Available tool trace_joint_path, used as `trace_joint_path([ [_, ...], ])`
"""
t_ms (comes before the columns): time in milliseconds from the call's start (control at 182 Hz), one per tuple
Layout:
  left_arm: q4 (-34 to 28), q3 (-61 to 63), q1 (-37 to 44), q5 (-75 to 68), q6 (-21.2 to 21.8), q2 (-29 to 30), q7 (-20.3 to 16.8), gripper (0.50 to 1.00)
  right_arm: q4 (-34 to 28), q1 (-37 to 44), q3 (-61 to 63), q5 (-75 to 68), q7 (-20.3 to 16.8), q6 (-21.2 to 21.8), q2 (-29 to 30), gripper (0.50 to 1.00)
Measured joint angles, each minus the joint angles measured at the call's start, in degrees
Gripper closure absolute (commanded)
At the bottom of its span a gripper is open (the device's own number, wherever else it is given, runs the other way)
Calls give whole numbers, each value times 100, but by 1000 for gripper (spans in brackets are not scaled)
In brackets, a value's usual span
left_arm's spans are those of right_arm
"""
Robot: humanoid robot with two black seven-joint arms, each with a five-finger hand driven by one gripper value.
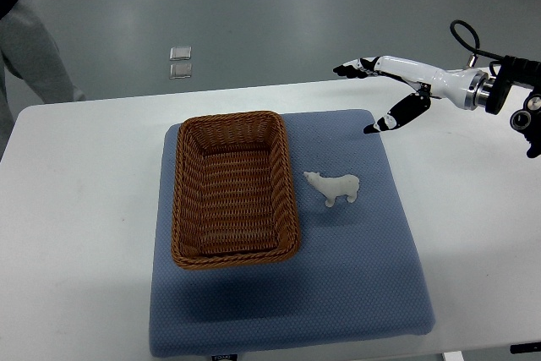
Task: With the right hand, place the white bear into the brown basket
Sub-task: 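Swing the right hand over the white bear figurine, fingers open, then close the right hand's fingers around the white bear figurine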
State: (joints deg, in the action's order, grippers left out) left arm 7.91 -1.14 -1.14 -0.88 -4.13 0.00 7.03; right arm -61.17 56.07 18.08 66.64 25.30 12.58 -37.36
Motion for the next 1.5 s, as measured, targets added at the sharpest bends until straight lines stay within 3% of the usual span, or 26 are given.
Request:
trace_joint_path([
  [605,0,0,0,0,0,0,0,500,-804,172,-466,353,-8,431,-141,583],
  [958,0,0,0,0,0,0,0,500,-638,-226,-496,1148,-454,101,339,585],
  [1502,0,-1,0,0,0,0,0,500,-505,-240,-612,2053,-559,-147,681,589],
])
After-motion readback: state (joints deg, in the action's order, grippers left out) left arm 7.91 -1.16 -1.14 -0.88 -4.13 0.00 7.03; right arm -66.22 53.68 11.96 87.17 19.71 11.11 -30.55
